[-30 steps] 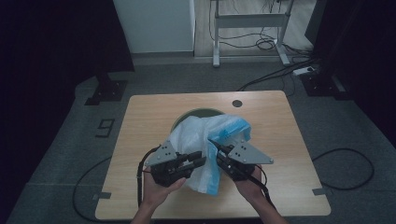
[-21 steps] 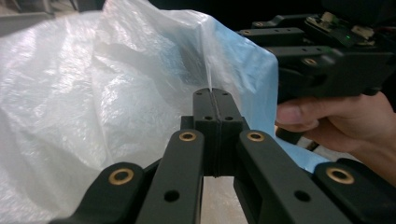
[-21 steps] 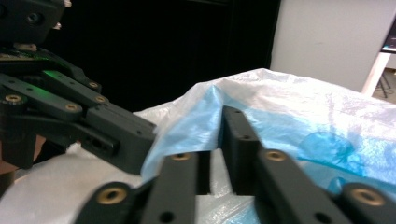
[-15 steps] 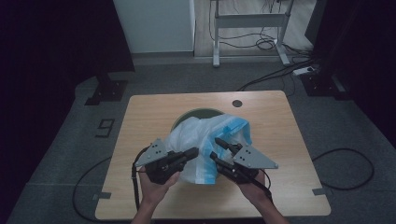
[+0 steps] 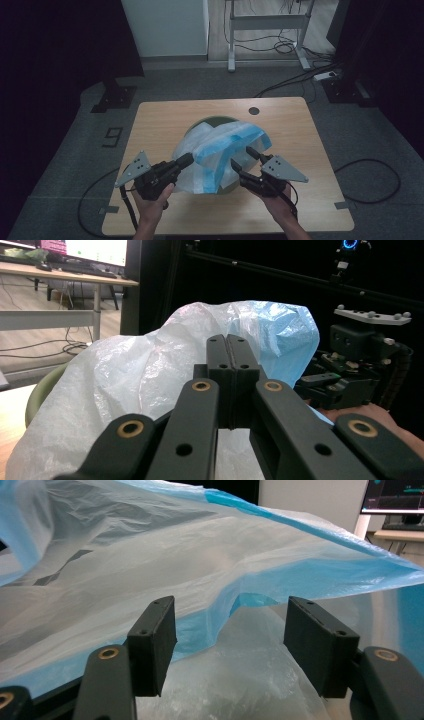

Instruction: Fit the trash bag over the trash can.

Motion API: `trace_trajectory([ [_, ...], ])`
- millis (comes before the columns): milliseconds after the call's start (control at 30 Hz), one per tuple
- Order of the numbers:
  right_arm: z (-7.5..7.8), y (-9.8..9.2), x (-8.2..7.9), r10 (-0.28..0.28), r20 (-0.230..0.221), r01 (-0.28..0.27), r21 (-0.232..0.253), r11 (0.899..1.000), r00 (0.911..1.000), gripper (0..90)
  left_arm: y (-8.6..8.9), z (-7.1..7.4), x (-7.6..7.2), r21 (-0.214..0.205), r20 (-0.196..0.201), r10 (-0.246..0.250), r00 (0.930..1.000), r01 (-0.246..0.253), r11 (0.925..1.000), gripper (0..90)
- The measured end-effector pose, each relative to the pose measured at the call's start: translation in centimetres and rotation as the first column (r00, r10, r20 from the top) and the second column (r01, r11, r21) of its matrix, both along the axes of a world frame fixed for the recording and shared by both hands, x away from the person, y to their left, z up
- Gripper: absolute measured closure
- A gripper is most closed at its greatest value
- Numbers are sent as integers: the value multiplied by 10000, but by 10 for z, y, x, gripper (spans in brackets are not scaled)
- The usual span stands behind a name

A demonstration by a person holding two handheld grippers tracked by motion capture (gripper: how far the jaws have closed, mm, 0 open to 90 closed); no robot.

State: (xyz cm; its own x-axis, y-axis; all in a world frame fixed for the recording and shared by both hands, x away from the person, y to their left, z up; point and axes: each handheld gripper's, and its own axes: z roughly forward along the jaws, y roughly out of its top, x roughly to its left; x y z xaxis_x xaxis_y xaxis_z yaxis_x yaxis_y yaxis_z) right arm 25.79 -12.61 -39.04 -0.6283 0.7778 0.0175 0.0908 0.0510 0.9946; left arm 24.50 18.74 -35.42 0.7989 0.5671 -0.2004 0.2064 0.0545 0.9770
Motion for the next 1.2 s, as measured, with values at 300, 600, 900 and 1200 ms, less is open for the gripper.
trace_trajectory([
  [300,-5,3,12,-428,-714,449,274,9986,9965,370,6,1,0,-180,-10,76,10000,-76,9998,900],
  [600,-1,3,25,-296,-1238,442,1172,9921,9919,391,5,-1,3,-127,-141,54,9999,-56,9999,900],
  [900,4,2,41,-217,-1680,541,1909,9801,9856,723,5,-4,11,-226,-279,82,9996,-88,9997,900],
  [1200,1,-9,24,48,-873,8,633,9980,9962,890,8,-6,25,-431,-415,605,9973,-622,9971,900],
])
